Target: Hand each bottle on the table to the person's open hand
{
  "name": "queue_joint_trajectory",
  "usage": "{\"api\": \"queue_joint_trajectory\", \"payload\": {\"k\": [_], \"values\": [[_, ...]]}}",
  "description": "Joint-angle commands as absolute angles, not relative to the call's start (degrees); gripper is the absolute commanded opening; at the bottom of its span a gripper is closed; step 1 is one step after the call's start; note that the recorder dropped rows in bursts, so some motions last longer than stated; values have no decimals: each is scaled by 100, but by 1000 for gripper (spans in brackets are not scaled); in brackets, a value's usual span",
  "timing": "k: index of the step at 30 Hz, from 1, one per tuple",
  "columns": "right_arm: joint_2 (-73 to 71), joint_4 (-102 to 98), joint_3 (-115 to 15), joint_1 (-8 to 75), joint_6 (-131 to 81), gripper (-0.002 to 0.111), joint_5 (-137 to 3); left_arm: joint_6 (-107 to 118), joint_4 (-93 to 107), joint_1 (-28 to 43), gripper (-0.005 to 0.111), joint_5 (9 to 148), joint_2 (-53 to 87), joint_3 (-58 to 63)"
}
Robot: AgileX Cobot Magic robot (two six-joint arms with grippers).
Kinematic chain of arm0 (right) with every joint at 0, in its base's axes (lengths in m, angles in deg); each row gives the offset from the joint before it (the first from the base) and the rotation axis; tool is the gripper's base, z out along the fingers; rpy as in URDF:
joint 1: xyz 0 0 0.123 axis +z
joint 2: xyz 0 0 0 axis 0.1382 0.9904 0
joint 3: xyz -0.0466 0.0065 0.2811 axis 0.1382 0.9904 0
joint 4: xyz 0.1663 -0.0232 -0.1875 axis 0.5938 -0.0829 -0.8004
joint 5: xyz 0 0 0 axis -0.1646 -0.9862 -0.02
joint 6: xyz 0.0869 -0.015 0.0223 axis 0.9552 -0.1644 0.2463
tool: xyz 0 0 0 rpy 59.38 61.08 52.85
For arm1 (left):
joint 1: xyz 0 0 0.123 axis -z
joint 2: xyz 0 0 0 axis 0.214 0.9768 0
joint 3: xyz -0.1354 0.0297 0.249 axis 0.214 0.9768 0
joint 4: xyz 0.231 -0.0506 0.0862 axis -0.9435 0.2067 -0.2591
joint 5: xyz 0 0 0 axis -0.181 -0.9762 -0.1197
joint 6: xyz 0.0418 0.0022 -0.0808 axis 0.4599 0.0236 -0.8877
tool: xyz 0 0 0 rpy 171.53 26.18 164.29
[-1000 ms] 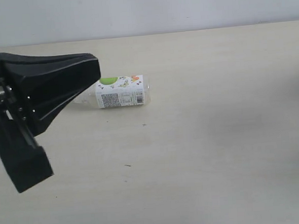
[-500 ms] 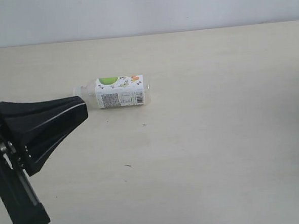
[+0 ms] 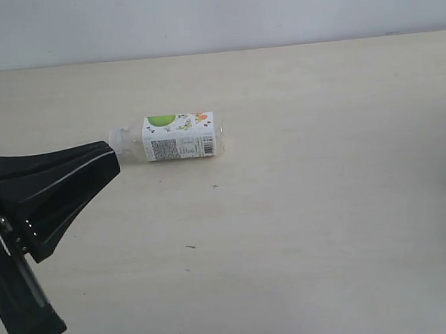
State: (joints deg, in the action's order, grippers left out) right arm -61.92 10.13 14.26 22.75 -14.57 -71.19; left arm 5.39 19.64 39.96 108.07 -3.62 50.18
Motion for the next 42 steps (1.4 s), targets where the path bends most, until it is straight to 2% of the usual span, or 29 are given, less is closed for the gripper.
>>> {"api": "queue_joint_trajectory", "payload": {"k": [1, 42], "values": [[-6206, 1009, 1456, 2259, -1460, 0, -7070, 590, 1954, 4022, 5, 10841, -376, 5040], [-6206, 996, 1456, 2259, -1460, 0, -7080, 701, 1954, 4022, 5, 10750, -376, 5040]]}}
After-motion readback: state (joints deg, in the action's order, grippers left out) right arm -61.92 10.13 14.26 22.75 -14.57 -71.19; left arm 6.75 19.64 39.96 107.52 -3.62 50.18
